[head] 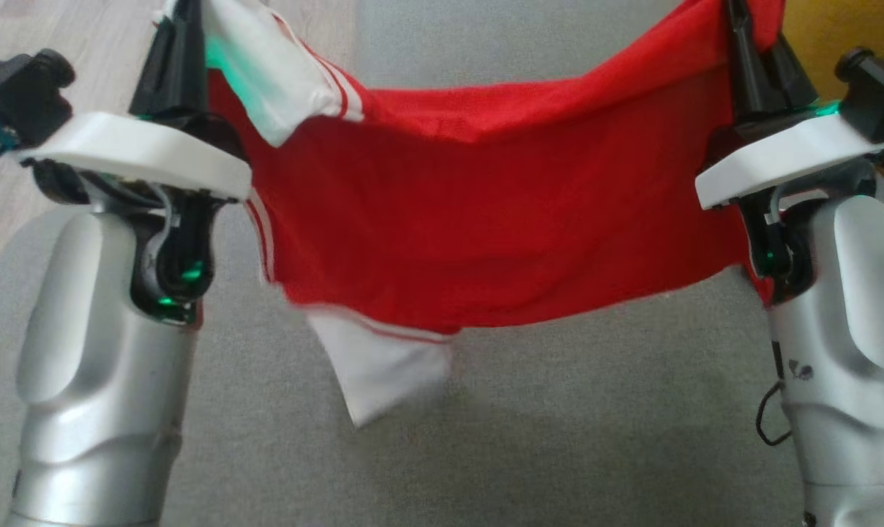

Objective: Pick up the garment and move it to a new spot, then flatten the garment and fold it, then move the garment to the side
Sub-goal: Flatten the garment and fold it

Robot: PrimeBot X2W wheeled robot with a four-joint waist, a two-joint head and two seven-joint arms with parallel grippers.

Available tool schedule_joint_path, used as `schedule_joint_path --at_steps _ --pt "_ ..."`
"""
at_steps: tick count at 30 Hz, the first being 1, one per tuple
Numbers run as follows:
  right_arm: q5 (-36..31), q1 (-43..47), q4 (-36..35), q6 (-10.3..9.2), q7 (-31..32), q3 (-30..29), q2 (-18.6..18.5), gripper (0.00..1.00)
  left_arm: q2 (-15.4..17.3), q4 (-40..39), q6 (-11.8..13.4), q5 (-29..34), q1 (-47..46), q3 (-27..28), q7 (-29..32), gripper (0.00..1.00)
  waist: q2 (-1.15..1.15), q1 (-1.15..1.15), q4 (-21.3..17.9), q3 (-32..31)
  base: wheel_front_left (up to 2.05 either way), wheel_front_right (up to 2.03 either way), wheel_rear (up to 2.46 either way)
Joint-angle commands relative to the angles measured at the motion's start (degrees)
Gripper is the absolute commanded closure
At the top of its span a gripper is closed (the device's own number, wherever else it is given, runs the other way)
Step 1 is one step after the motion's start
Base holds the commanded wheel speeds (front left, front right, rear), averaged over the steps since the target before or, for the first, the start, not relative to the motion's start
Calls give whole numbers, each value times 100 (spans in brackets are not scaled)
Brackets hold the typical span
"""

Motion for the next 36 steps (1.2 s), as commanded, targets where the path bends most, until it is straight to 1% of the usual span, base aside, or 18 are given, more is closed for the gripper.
schedule_joint_path --at_steps 1,5,8,12,16,19,21,22,24,28,31,33,34,36 --pt "-36 -317 -244 21 17 119 -1 100 248 -257 40 37 -429 262 -12 100 0 0 -15 0 0 0 0" --pt "-56 -260 -442 21 -20 138 -47 100 277 -466 151 -20 -385 454 -125 100 0 0 -52 -9 0 0 0" --pt "-44 -130 -682 21 21 126 -96 100 274 -795 215 -73 -230 527 -149 100 0 0 -55 -13 0 0 0" --pt "-24 206 -1052 21 283 9 -140 100 317 -1380 260 -178 137 461 104 100 0 0 -23 6 0 0 0" --pt "-50 465 -1530 21 513 -113 -144 100 347 -1915 426 -199 317 522 213 100 0 0 31 140 0 0 0" --pt "-91 466 -1703 21 736 -144 -155 100 368 -2028 512 -228 217 589 280 100 0 0 57 312 0 0 0" --pt "-56 349 -1643 21 892 -176 -143 100 405 -1864 508 -248 46 582 365 100 0 0 75 468 0 0 0" --pt "-22 242 -1560 21 969 -177 -147 100 458 -1710 501 -217 -76 579 407 100 0 0 77 593 0 0 0" --pt "-108 -69 -1274 21 1029 -102 -287 100 559 -1270 431 -135 -377 526 463 100 0 0 87 868 0 0 0" --pt "-91 -1071 -238 21 915 190 -455 100 674 -128 218 9 -1268 460 371 100 0 0 61 1495 0 0 0" --pt "-91 -2028 762 21 586 452 -483 100 781 770 9 201 -2110 415 118 100 0 0 27 1893 0 0 0" --pt "-177 -2703 1418 21 242 452 -499 100 831 1318 -96 343 -2703 415 -163 100 0 0 18 2115 0 0 0" --pt "-177 -2703 1418 21 242 452 -499 100 831 1318 -96 343 -2703 415 -163 100 0 0 18 2115 0 0 0" --pt "-367 -3278 2012 21 -193 426 -510 100 841 1792 -194 463 -3226 415 -508 100 0 0 25 2256 0 0 0"
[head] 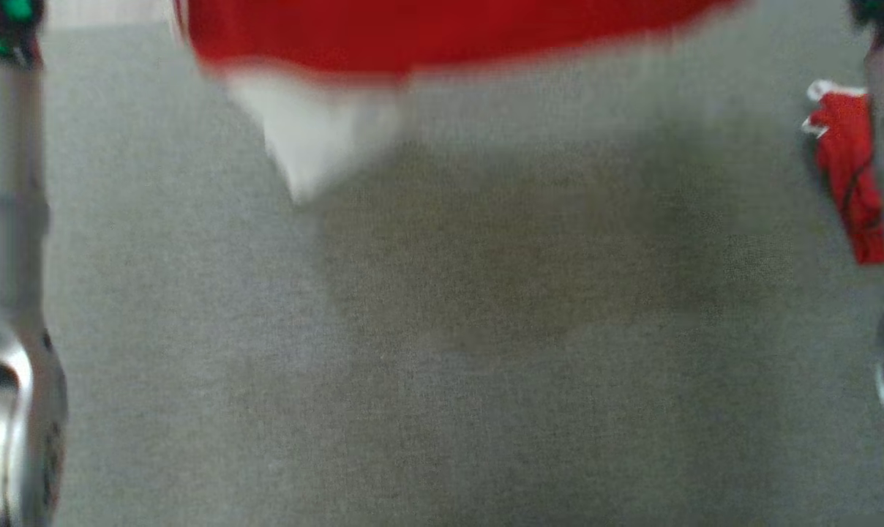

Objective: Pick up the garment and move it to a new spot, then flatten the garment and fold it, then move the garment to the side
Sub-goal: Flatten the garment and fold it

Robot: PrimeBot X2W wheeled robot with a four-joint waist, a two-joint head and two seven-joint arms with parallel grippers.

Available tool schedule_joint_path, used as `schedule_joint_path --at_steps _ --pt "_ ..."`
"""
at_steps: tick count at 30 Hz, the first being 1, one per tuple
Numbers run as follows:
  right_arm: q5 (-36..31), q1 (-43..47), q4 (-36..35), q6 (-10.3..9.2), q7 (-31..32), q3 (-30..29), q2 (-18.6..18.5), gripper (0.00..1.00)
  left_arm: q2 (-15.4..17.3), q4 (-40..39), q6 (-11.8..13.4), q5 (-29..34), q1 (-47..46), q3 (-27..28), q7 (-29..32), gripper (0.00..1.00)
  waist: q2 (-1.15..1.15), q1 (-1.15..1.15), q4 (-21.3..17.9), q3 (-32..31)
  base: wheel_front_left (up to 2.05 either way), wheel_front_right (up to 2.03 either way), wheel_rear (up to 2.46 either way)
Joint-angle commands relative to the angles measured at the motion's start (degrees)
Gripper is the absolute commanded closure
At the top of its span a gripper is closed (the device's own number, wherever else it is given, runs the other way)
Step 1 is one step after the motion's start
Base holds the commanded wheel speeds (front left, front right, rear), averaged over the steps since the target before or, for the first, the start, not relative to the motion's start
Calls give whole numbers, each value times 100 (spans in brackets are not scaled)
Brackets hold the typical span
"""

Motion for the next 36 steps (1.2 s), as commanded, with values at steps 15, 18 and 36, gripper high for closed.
schedule_joint_path --at_steps 15,18,36 --pt "-364 -387 2761 21 -1256 123 84 100 -76 1929 -516 -13 -190 -640 -1327 100 0 -3 249 444 0 0 0" --pt "-212 -13 3195 21 -1070 465 85 100 -69 1949 -520 -184 467 -1028 -1278 100 0 -3 274 312 0 0 0" --pt "2312 2175 2266 21 815 3258 -848 100 1096 353 -511 -1257 3659 -2326 -422 100 0 -3 303 -1003 0 0 0"
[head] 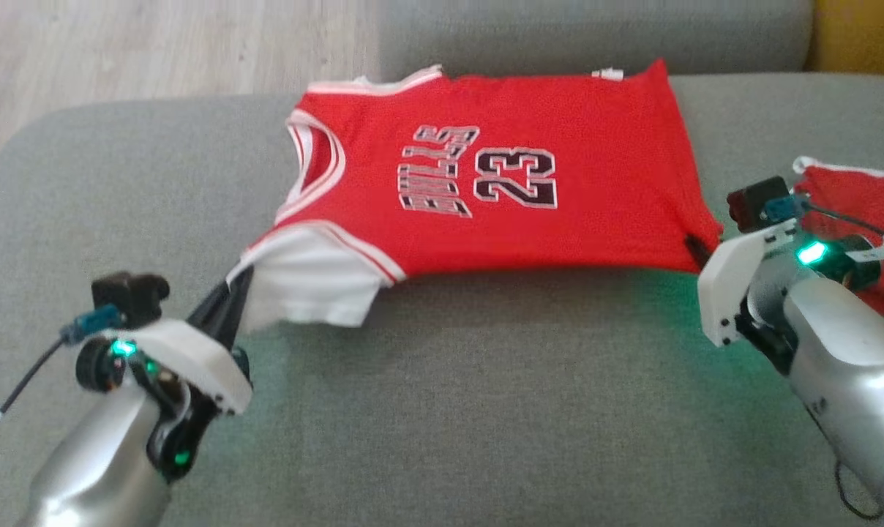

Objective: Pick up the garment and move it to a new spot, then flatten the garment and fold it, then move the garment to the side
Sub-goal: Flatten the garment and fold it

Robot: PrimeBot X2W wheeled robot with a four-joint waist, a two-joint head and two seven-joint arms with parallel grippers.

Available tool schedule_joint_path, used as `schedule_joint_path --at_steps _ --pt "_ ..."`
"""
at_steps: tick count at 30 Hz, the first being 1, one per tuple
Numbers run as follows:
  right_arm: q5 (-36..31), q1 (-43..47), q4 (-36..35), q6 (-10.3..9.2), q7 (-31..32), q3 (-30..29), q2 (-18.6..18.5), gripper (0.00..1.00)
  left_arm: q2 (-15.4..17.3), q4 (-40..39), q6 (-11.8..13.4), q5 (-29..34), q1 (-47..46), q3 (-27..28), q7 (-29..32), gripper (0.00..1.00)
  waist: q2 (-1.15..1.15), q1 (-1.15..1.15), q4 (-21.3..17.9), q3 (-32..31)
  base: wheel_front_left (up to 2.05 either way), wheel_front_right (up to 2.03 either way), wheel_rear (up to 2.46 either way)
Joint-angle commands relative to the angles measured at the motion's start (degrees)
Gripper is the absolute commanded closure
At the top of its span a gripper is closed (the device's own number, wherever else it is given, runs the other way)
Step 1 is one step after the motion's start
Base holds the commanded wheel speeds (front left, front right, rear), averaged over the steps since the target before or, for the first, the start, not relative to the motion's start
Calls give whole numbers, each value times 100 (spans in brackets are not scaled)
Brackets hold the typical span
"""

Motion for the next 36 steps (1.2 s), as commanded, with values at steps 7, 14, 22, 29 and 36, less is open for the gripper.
schedule_joint_path --at_steps 7,14,22,29,36 --pt "1027 409 -1010 20 529 894 -755 100 616 -849 137 -261 507 186 426 100 0 2 -76 -541 0 0 0" --pt "1957 777 -1947 20 1198 1626 -1441 100 1173 -2108 410 -688 1457 216 1045 100 0 2 -171 -874 0 0 0" --pt "2422 853 -2517 20 1497 1790 -1797 100 1518 -2914 705 -840 1831 261 1380 100 0 2 -171 -820 0 0 0" --pt "2446 735 -2496 20 1445 1718 -1715 100 1490 -2919 802 -795 1514 305 1480 100 0 2 -150 -655 0 0 0" --pt "2423 439 -2296 20 1490 1598 -1563 100 1451 -2598 763 -632 908 204 1778 100 0 2 -145 -316 0 0 0"
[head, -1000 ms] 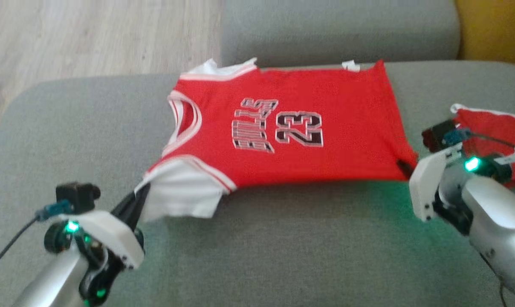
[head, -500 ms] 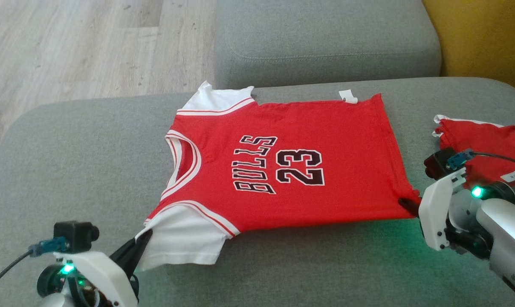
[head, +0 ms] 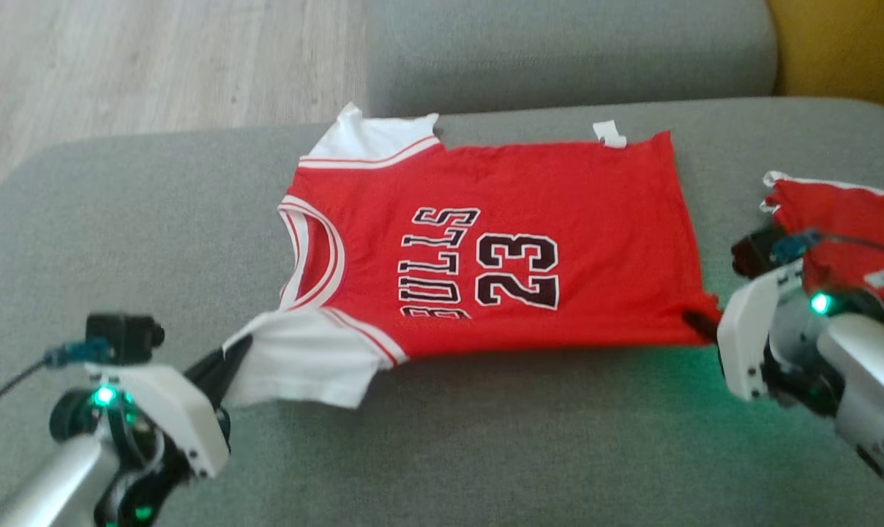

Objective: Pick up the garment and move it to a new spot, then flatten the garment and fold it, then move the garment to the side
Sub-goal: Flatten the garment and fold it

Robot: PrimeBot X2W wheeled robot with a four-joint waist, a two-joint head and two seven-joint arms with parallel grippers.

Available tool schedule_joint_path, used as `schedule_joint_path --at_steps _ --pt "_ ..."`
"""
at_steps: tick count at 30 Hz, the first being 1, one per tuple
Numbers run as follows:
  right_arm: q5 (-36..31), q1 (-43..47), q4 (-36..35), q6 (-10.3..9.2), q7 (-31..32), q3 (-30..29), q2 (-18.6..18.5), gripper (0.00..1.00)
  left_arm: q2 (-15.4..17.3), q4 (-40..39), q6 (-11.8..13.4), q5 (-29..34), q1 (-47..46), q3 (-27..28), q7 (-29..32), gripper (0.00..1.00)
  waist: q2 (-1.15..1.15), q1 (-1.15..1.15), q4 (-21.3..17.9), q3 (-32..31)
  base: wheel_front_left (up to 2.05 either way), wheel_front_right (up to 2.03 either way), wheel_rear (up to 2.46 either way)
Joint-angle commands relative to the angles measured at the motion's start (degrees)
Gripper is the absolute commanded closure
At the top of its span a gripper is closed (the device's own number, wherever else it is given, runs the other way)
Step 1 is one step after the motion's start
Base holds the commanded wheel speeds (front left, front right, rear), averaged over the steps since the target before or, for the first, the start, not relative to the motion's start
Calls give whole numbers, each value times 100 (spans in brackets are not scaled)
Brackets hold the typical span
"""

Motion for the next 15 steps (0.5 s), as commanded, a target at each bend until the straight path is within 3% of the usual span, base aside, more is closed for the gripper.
schedule_joint_path --at_steps 1,15 --pt "4 -288 13 21 18 -128 -12 100 175 -9 -11 81 -542 254 69 100 0 -1 -3 156 0 0 0" --pt "-56 -905 684 21 339 -264 436 100 -203 1246 -389 401 -2019 -177 792 100 0 -1 -79 610 0 0 0"
